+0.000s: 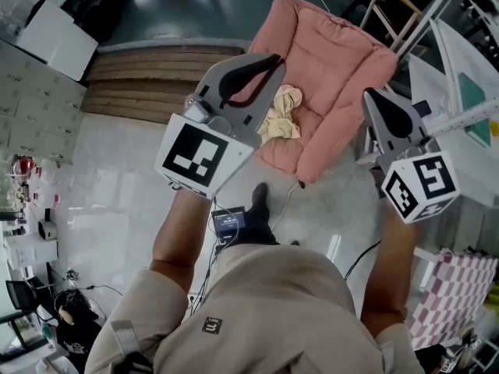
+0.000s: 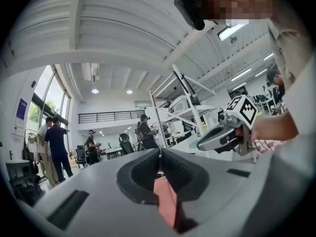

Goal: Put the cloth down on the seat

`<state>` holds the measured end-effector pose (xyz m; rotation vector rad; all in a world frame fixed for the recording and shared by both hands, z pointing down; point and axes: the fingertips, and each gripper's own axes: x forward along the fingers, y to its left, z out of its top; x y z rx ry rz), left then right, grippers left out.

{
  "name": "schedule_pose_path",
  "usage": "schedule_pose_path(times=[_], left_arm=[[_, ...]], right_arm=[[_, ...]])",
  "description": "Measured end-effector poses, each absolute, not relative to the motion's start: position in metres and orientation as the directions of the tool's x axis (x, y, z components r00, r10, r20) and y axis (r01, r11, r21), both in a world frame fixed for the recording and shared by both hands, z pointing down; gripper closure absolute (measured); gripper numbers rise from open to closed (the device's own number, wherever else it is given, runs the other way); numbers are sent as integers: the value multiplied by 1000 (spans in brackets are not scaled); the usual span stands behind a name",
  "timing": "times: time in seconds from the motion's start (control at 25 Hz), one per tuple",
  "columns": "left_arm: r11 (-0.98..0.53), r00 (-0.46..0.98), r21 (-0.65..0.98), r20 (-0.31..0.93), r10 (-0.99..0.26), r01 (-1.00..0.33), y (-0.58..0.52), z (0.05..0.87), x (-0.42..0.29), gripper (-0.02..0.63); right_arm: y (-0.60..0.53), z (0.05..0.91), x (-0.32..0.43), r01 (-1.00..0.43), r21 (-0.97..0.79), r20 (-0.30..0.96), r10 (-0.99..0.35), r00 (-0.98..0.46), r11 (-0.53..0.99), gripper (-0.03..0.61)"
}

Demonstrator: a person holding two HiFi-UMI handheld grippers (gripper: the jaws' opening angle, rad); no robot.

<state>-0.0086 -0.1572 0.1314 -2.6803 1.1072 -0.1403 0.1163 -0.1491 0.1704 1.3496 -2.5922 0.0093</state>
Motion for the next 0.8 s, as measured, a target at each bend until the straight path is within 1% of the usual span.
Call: schedule_pose_path(times=[0.4, 0.6, 0.8], left_arm=[[-691, 730, -292, -39, -683, -662, -83, 96, 5, 595], [-686, 728, -300, -43, -684, -662, -57, 90, 6, 595], [-686, 726, -299, -37, -686, -663, -43, 91, 5, 595]], right_arm=[[-88, 126, 116, -791, 145, 141, -804, -578, 594, 588], [-66, 120, 115, -780, 200, 144, -805, -576, 593, 589], [-50, 117, 114, -774, 207, 145, -801, -581, 598, 589]])
